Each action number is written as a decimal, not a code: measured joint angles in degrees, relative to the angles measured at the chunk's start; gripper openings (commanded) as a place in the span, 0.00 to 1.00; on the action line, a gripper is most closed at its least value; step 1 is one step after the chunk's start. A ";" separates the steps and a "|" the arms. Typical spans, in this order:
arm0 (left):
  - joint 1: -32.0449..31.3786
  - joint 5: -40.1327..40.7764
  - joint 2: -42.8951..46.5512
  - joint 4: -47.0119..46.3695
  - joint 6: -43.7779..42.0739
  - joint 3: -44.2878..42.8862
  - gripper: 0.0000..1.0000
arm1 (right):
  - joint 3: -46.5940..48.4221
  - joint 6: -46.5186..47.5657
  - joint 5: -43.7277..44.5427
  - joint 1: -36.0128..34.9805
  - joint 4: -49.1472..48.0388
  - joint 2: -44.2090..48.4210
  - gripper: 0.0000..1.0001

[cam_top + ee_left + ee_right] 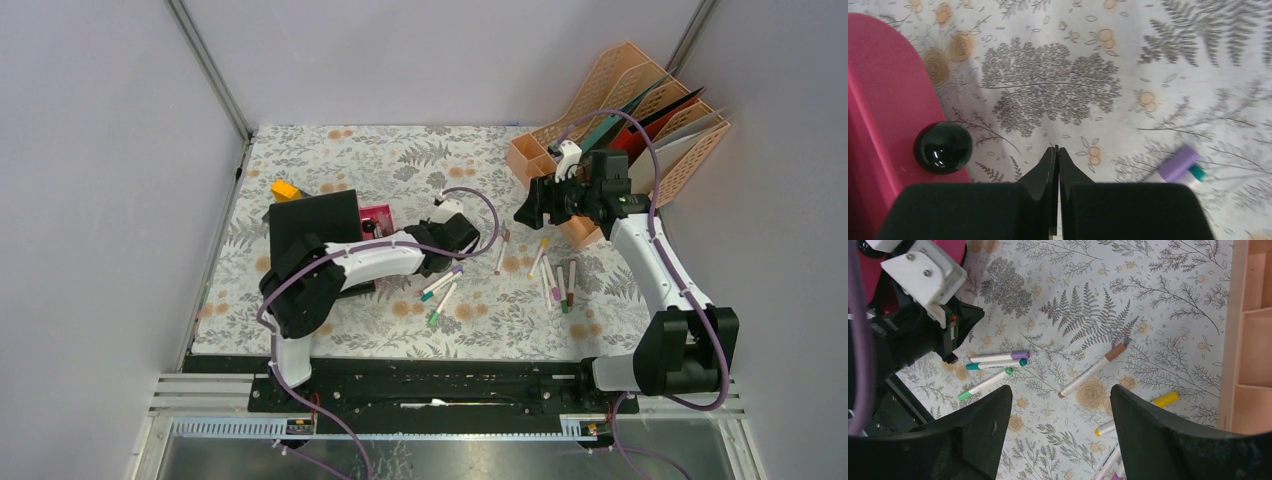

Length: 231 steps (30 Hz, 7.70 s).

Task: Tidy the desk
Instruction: Close the drawer in the storage box, then open the drawer in the storage box, then pick up the stationery from the corner of the board.

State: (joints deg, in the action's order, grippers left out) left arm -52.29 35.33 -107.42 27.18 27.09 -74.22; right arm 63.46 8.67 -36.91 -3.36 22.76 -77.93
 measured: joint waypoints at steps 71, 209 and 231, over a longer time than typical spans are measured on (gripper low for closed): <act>27.54 -46.29 54.49 -15.74 -13.14 17.88 0.99 | 8.92 31.10 -24.30 -17.00 0.28 -20.92 1.00; 31.63 -44.11 64.70 -24.63 -15.72 27.96 0.99 | 14.71 26.93 -0.85 -29.46 -9.40 -27.06 1.00; 13.75 -50.90 50.90 -15.23 -0.02 27.06 0.99 | -6.43 28.50 -6.23 -9.77 14.49 13.97 1.00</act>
State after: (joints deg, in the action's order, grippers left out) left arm -38.54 -15.57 -56.51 11.94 27.07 -47.16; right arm 57.04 37.17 -43.13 -13.13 37.26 -63.96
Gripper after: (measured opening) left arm 0.987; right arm 0.994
